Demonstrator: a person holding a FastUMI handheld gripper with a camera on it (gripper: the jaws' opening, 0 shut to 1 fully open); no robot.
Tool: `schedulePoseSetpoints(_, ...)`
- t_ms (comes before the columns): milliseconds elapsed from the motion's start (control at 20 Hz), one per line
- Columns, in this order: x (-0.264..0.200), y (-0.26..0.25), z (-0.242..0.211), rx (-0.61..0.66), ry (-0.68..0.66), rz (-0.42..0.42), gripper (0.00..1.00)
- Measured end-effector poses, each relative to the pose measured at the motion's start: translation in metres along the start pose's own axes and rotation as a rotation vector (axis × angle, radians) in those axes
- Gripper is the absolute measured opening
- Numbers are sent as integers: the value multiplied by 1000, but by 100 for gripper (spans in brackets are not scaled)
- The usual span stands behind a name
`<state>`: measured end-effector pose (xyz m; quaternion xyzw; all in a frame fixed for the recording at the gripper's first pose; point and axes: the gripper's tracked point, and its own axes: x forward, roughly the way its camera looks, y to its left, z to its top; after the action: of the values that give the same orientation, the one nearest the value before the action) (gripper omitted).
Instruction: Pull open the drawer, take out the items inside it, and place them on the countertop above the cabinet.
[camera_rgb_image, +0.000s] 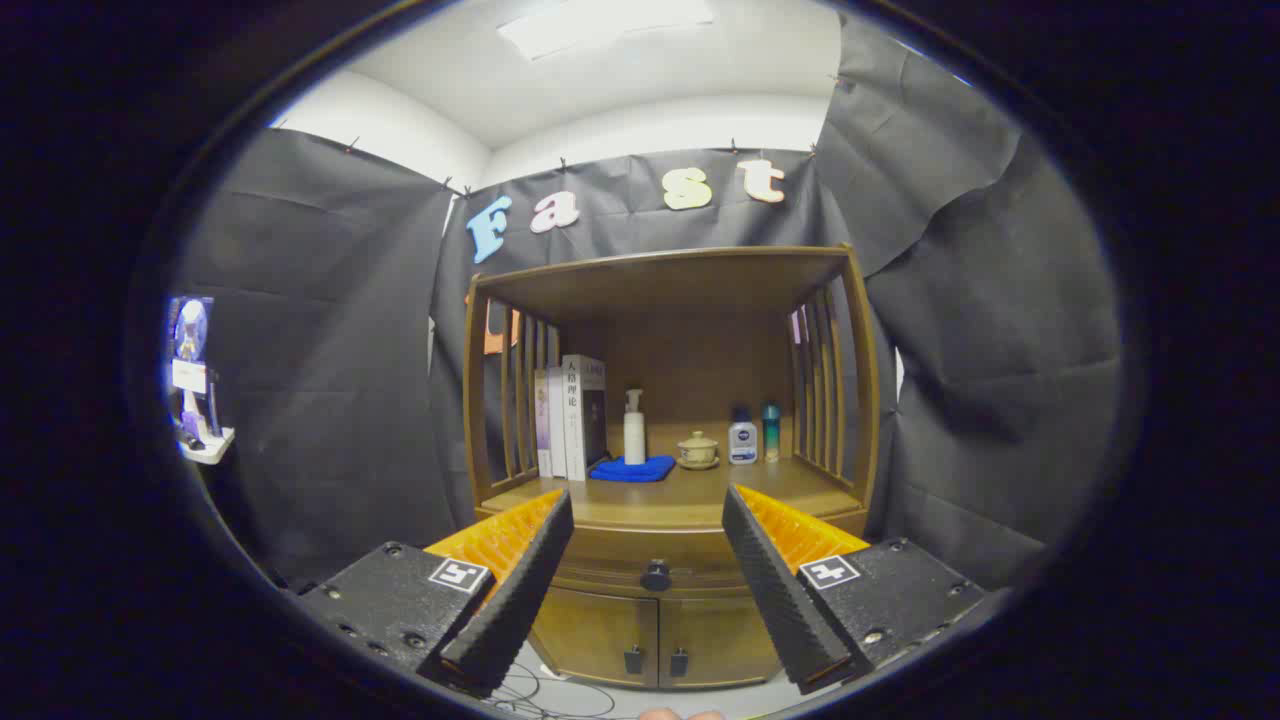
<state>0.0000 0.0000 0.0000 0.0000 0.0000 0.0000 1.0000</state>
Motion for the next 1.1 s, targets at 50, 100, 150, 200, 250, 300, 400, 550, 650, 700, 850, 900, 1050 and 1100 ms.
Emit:
schedulePoseSetpoints(50, 2, 0, -2, -1, 4, -4, 98)
schedulePoseSetpoints(100, 3, 0, -4, -1, 7, -4, 98)
schedulePoseSetpoints(150, 6, -1, -6, -1, 14, -7, 98)
schedulePoseSetpoints(200, 8, -1, -8, -4, 19, -7, 98)
schedulePoseSetpoints(250, 12, 0, -11, -7, 25, -9, 98)
schedulePoseSetpoints(300, 14, 0, -14, -12, 30, -12, 98)
schedulePoseSetpoints(400, 21, 0, -20, -17, 42, -19, 98)
schedulePoseSetpoints(550, 34, 2, -34, -18, 61, -22, 98)
schedulePoseSetpoints(650, 42, 5, -42, -19, 77, -26, 98)
schedulePoseSetpoints(700, 48, 6, -46, -19, 79, -28, 98)
schedulePoseSetpoints(850, 65, 11, -63, -13, 95, -24, 98)
schedulePoseSetpoints(900, 71, 11, -70, -15, 106, -25, 98)
schedulePoseSetpoints(1050, 92, 9, -98, -23, 148, -37, 98)
schedulePoseSetpoints(1100, 99, 8, -105, -20, 155, -39, 98)
